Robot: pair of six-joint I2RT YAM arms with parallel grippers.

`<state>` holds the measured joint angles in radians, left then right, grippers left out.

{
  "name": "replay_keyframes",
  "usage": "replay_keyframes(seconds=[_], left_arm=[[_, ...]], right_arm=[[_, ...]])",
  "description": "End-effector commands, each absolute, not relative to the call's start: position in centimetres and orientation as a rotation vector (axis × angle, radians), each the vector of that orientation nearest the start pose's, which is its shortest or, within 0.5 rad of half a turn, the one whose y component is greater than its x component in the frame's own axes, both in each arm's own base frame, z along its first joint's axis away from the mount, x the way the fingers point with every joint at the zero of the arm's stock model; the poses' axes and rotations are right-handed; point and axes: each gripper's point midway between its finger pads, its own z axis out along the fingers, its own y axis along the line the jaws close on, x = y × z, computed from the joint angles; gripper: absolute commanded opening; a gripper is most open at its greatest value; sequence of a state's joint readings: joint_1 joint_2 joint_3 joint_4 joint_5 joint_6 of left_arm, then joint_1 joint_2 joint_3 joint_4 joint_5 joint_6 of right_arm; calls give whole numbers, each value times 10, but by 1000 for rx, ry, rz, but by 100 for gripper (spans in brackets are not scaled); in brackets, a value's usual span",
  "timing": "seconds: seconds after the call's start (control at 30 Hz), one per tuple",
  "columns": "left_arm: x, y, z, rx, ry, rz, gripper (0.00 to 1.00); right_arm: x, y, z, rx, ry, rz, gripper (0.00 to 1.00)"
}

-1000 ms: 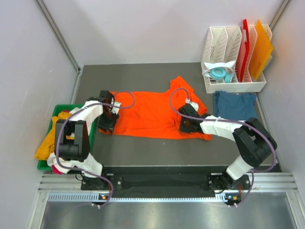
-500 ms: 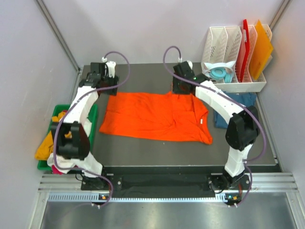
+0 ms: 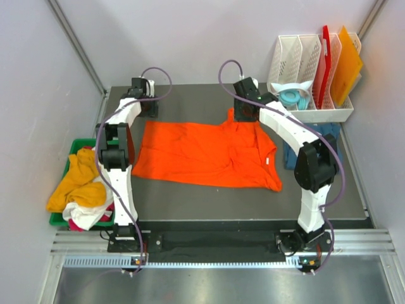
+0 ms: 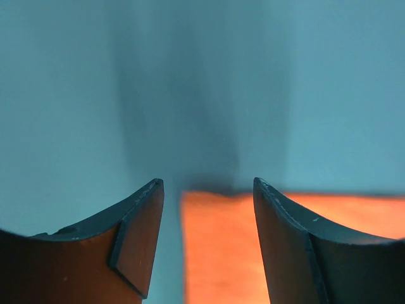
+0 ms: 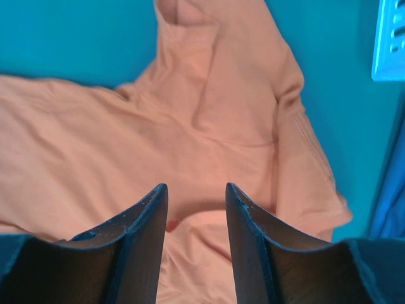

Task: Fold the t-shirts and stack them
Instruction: Grap the side of the flattened tshirt furthest away from the robot with both arms

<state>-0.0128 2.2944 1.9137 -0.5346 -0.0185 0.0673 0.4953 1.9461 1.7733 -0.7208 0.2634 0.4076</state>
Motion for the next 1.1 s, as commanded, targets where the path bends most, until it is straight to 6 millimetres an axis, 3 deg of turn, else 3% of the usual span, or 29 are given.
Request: replay_keyframes(seconds=[0.0, 0.17, 0.37, 0.57, 0.67, 0.7, 0.77, 0.8, 0.97, 1.03, 1.07], left_arm=[[581, 19, 58, 6, 2441, 70, 63], [580, 21, 50, -1, 2455, 79, 63], [564, 13, 45, 8, 2490, 26, 60], [548, 4, 25, 45, 2546, -36, 57], [540, 3, 16, 56, 2593, -42, 41], [536, 3, 14, 56, 2610, -45, 29], [531, 3, 9, 60, 2630, -43, 14], [529, 3, 8, 58, 2635, -46, 0], [521, 2, 5, 56, 2648, -49, 0], [522, 2, 13, 58, 2627, -46, 0], [520, 3, 13, 56, 2629, -44, 0]], right_arm=[[441, 201, 179, 4, 2371, 76, 42], [436, 199, 172, 15, 2384, 76, 42], [432, 198, 158, 17, 2408, 66, 42], [429, 198, 148, 16, 2425, 69, 41], [430, 197, 150, 22, 2418, 63, 41], [430, 195, 150, 27, 2416, 55, 41], [432, 193, 152, 30, 2408, 45, 41], [433, 192, 153, 35, 2407, 47, 41], [439, 191, 157, 47, 2394, 44, 41], [447, 186, 159, 62, 2377, 21, 41], [460, 178, 172, 84, 2338, 12, 42]])
